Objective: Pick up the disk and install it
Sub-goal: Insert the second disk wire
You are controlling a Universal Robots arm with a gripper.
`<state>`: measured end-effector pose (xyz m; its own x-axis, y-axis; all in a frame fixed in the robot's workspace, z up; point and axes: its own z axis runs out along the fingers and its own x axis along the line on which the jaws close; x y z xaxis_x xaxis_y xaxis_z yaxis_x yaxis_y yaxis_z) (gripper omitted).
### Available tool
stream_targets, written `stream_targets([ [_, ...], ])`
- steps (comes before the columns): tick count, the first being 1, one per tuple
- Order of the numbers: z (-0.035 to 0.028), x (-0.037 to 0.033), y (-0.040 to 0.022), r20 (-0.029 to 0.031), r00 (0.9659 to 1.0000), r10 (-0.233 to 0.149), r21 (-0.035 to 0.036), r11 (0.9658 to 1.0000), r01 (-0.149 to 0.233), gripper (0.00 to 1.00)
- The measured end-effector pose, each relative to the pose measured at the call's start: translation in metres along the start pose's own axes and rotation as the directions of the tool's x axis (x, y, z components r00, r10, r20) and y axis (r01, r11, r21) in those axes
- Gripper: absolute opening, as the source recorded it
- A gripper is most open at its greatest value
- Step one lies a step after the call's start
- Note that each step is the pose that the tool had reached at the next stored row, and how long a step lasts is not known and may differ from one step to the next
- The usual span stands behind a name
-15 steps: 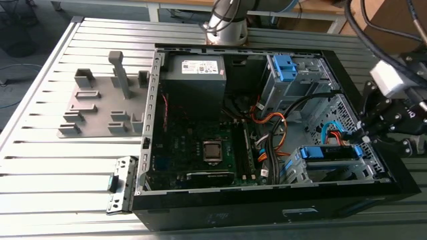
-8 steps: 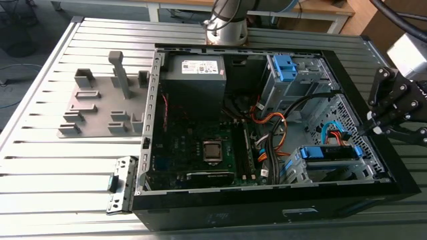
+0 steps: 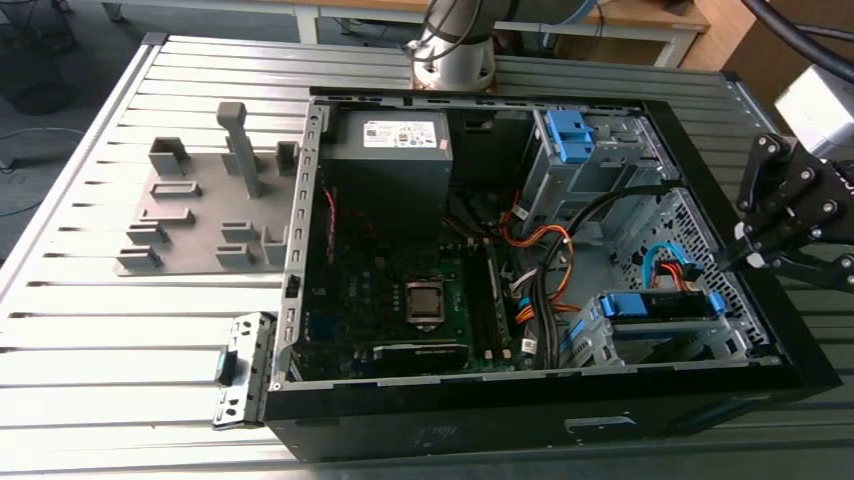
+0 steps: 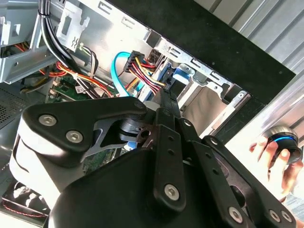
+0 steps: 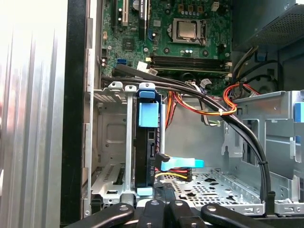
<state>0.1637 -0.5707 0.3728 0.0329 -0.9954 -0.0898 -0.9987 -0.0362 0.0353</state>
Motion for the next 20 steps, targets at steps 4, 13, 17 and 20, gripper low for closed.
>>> stream_targets([
  [4,-0.0002,0.0,0.0,0.0,1.0,0.0,0.0,1.0,0.0,0.23],
  [13,0.0004,-0.0002,0.0119,-0.0001,1.0,0.0,0.0003,1.0,0.0,0.35],
  [17,0.0054,0.0002,0.0208,0.0001,1.0,0.0,0.0003,1.0,0.0,0.35],
  [20,0.011,0.0006,0.0232,0.0,1.0,0.0,0.0003,1.0,0.0,0.35],
])
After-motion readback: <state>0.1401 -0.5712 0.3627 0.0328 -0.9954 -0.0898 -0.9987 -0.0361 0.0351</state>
